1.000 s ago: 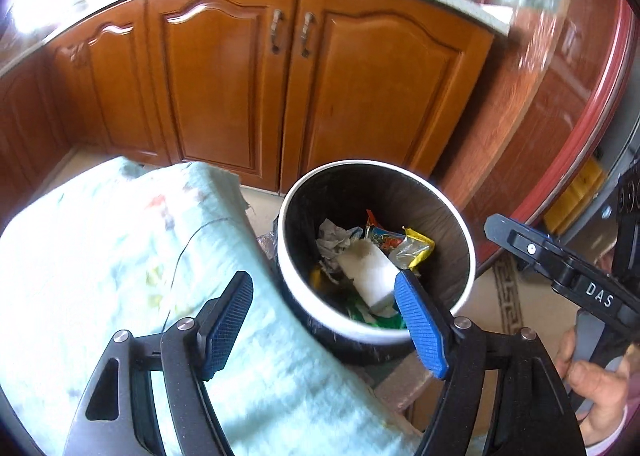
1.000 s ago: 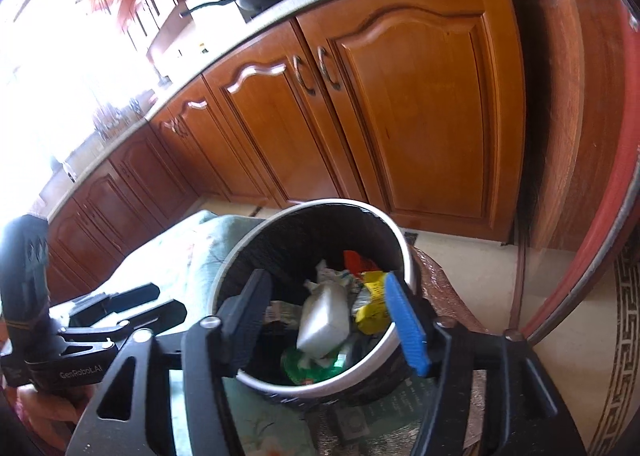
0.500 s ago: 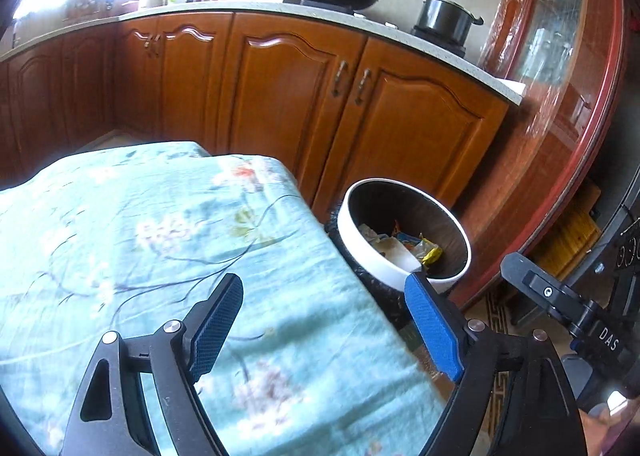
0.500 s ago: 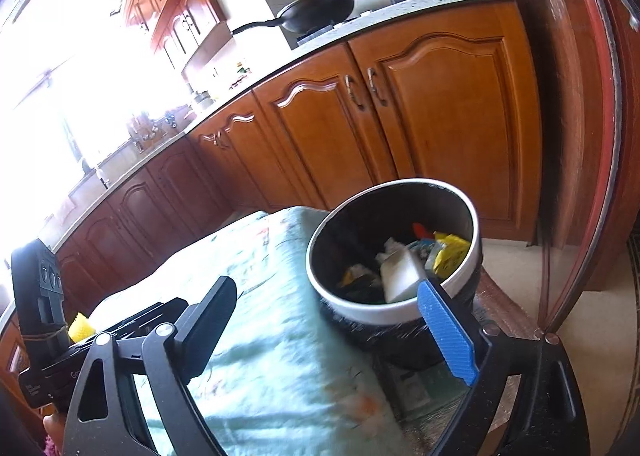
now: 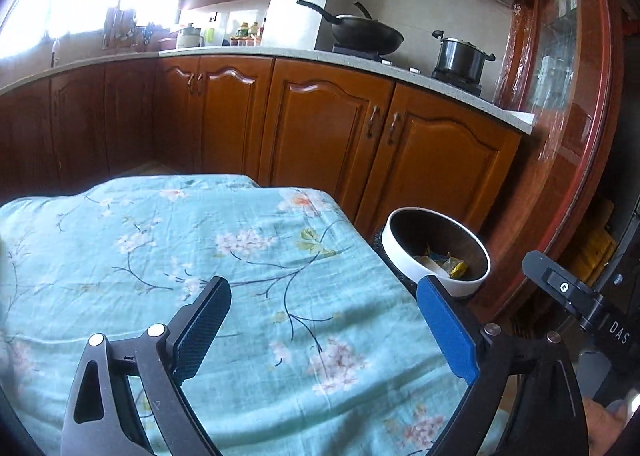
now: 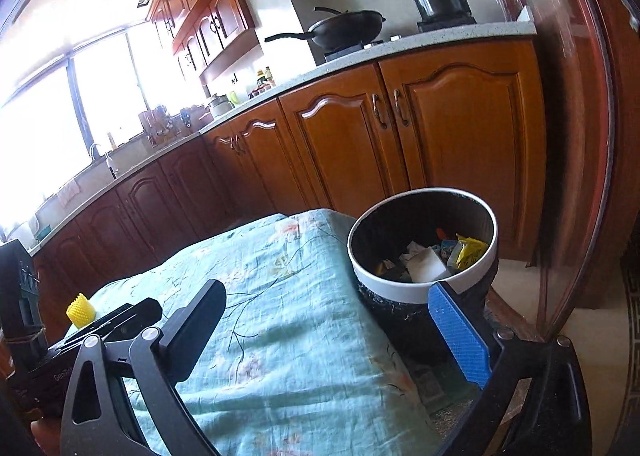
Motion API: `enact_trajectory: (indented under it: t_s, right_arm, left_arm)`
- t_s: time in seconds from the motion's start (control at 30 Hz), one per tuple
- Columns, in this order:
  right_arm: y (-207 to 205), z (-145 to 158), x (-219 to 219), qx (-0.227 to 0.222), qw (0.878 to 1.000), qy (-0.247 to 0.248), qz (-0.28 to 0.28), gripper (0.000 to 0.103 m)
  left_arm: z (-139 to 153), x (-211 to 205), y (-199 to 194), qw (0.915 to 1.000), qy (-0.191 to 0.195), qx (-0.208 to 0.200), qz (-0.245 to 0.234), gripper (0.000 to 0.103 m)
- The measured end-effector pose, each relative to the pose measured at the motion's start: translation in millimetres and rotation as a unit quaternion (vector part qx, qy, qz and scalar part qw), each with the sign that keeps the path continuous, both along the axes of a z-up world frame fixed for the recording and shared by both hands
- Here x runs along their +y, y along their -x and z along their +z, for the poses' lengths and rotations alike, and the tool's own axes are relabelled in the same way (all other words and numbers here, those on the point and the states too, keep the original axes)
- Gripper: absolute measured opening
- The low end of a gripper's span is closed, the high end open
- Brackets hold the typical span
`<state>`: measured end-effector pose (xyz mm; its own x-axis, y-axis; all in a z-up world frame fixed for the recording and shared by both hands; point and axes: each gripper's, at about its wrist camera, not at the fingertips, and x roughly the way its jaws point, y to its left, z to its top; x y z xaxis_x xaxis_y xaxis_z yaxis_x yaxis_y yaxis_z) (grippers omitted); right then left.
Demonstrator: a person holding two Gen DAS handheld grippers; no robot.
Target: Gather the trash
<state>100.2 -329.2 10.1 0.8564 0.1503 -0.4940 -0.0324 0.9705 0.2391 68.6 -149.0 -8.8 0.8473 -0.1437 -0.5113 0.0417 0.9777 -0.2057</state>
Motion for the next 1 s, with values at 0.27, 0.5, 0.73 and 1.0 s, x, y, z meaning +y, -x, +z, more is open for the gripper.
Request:
enact_trajectory:
  t_s: [0.27,0.5,0.73,1.0]
  right_arm:
    - [22,4,23,-0.073,0.994,0.074,-0.016,0.103]
    - [17,-15,25,-0.055,0.996,0.074,-0.015,0.103]
    - [14,-22,25,-0.052,0.995,0.081,-0.007,0.103]
    - [13,-26,25,-0.062,0.995,0.076,-0.008,0.103]
  left_arm:
    - [-5,-8,40,0.9943,-0.069,-0.070,0.042,0.102]
    - [-20,-11,48,0.9925,-0.090,-0.065,0.051,0.102]
    - [-18,-4,40,0.9916,-0.095,-0.064,0.059,0.102]
    - [-30,-3,34,0.9901,-0.110,-0.069,0.055,0.102]
